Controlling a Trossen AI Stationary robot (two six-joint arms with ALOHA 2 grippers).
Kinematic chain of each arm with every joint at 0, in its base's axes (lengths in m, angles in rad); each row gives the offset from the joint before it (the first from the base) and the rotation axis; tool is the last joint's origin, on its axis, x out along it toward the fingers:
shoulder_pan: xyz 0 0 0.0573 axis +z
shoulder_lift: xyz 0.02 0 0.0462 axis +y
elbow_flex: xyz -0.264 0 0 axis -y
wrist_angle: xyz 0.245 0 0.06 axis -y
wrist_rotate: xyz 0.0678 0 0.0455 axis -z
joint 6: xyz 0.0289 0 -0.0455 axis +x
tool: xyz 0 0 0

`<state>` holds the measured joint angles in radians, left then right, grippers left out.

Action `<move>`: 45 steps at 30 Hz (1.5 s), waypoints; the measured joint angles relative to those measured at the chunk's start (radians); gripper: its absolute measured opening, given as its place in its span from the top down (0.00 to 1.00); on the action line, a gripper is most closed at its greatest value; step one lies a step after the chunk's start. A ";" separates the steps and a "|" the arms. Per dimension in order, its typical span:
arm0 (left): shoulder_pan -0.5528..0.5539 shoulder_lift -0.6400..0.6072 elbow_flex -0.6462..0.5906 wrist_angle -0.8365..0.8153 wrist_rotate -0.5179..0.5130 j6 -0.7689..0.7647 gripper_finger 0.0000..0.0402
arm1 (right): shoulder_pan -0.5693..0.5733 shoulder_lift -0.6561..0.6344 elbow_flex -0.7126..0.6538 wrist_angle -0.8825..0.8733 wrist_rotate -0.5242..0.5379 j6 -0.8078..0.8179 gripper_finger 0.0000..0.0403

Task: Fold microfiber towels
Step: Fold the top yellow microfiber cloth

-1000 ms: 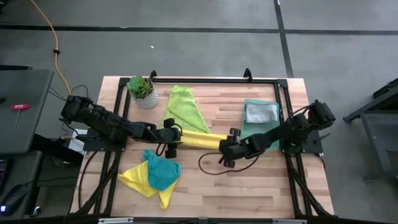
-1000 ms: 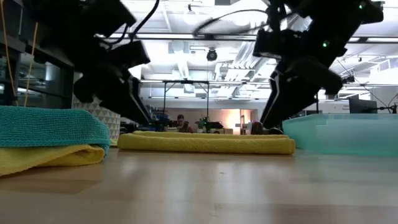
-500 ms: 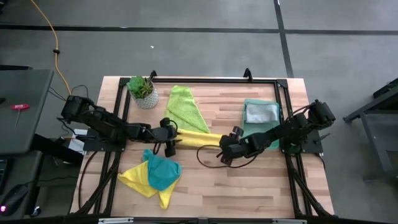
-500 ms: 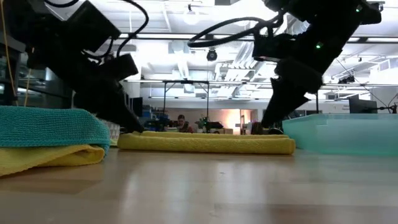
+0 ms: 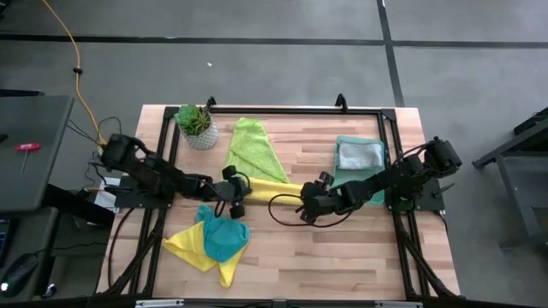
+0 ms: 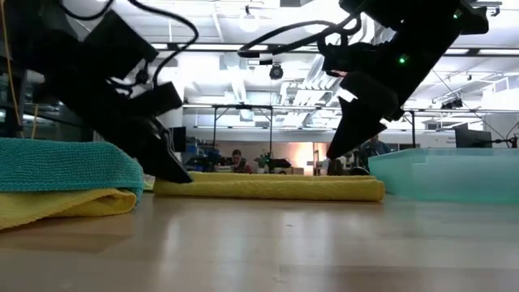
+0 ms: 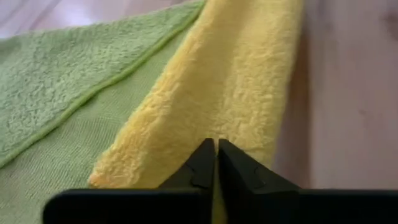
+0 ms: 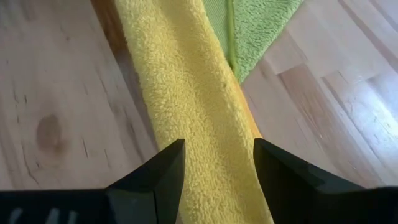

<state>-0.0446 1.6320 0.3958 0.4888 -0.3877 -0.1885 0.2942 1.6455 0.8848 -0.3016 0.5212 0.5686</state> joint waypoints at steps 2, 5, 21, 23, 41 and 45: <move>-0.006 0.030 0.000 0.011 -0.021 -0.025 0.97 | 0.000 0.000 0.000 0.000 -0.001 0.000 0.55; -0.039 0.063 0.002 0.032 -0.040 -0.043 0.99 | 0.006 0.000 0.000 0.000 -0.005 0.000 0.55; -0.222 -0.049 -0.001 -0.183 -0.054 -0.028 1.00 | 0.092 0.001 0.007 -0.103 -0.137 0.514 0.55; -0.217 -0.063 -0.003 -0.192 -0.052 -0.026 1.00 | 0.096 0.001 0.027 -0.206 -0.120 0.597 0.55; -0.212 -0.063 -0.003 -0.181 -0.060 -0.071 1.00 | 0.106 0.051 -0.002 -0.088 -0.141 0.954 0.55; -0.212 -0.063 -0.003 -0.181 -0.061 -0.071 1.00 | 0.096 0.097 -0.002 0.003 -0.171 0.960 0.55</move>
<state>-0.2569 1.5688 0.3927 0.3073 -0.4484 -0.2594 0.3901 1.7429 0.8833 -0.2985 0.3498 1.5289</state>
